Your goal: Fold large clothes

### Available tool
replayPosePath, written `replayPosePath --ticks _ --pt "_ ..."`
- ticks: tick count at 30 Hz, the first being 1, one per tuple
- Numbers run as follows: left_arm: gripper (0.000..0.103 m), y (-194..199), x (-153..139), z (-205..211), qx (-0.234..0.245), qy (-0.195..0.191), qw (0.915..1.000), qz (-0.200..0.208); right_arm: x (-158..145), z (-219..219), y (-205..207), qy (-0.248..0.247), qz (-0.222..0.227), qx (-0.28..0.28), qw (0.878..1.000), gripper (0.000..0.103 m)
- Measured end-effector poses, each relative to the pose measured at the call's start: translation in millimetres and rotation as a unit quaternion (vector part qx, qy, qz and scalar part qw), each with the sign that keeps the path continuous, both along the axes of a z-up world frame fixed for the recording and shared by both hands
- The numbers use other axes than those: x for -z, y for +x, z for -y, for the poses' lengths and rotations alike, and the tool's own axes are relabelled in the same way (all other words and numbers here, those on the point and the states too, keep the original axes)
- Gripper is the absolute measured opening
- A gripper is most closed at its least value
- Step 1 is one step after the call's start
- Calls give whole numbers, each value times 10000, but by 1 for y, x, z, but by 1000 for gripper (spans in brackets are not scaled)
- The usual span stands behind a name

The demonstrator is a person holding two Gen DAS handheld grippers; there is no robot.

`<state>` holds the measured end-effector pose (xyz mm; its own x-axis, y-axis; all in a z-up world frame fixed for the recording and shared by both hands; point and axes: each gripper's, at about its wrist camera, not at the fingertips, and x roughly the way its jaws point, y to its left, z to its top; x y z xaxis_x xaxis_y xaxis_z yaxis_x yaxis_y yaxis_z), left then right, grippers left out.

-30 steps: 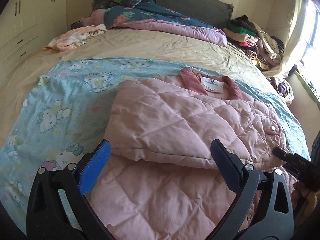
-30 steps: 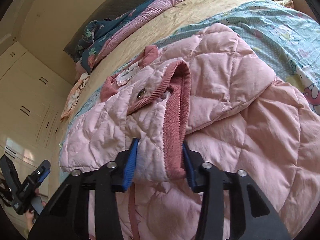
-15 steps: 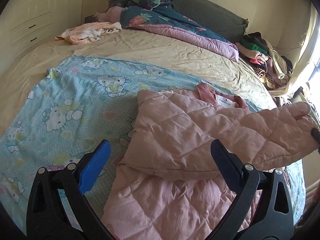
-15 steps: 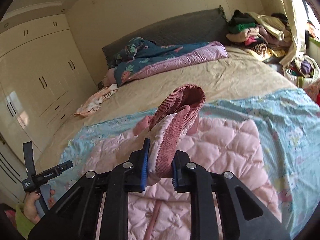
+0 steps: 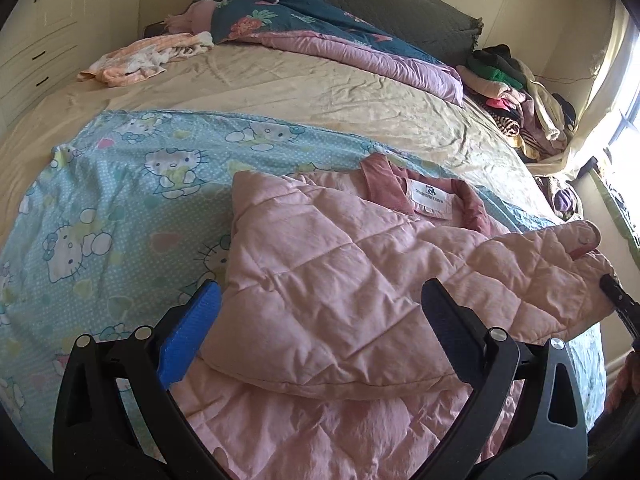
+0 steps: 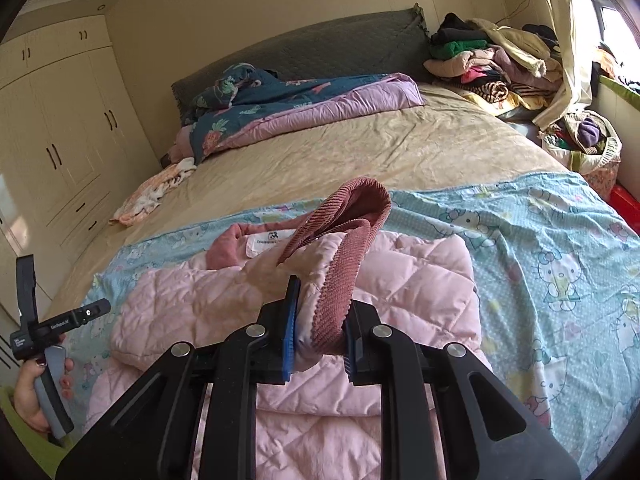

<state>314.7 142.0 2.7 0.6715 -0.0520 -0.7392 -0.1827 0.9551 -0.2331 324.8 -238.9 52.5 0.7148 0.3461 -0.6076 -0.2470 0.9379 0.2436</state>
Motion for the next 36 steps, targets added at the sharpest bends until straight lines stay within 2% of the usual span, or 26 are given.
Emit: replayPosePath --ticks 4,10,15,21,23,26,30,36 --pt "93 8 7 18 210 24 9997 -81 18 0 1 -29 -166 70 9998 17" --pt "93 16 24 40 532 -222 9980 -254 32 4 5 -37 -382 120 9992 18" --pt "93 22 40 48 551 14 9972 -509 39 5 9 44 -588 187 9981 22" --pt "93 29 57 46 555 156 9959 -697 40 4 8 -24 -719 233 9971 34" --pt "94 32 62 44 559 175 9953 -771 36 7 5 -9 -630 352 9974 49" --pt "95 34 68 41 556 121 9952 -792 28 10 0 94 -526 382 9978 53" --pt "95 36 74 39 557 135 9952 -791 23 -7 -3 -31 -490 80 9988 54" --pt "95 36 80 38 586 126 9954 -741 34 -67 2 -443 -681 -722 9941 56"
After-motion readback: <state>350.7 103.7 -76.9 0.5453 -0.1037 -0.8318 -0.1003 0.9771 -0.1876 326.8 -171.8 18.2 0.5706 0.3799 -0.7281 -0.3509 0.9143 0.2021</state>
